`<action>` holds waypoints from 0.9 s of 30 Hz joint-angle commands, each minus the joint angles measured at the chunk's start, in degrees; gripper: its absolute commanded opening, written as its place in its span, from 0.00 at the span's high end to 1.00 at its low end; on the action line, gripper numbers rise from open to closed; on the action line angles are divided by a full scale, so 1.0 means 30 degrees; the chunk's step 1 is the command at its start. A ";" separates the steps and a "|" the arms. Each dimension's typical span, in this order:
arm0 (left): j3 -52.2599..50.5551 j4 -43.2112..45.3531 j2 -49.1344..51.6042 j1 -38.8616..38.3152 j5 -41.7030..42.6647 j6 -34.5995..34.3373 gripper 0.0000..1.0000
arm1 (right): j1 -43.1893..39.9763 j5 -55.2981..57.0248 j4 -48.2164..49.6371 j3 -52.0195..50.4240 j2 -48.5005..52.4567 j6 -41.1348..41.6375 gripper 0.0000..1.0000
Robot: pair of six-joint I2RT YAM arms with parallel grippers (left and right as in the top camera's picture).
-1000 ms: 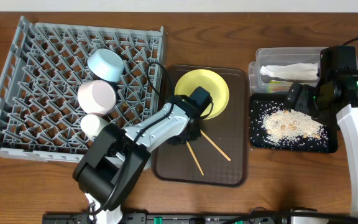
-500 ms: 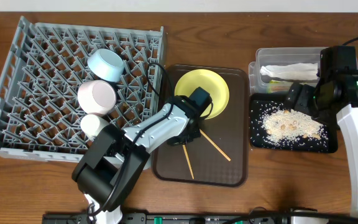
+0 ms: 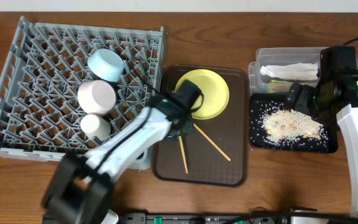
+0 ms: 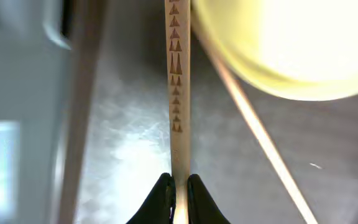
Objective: Sort waste into correct bins and load items into the dishwasher
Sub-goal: 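Carry the chopstick to the rack and drop it in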
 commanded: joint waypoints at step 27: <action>0.2463 0.0051 -0.1894 0.6608 -0.0262 1.2582 0.91 | -0.0029 0.0058 -0.0175 0.0146 -0.0182 -0.0248 0.01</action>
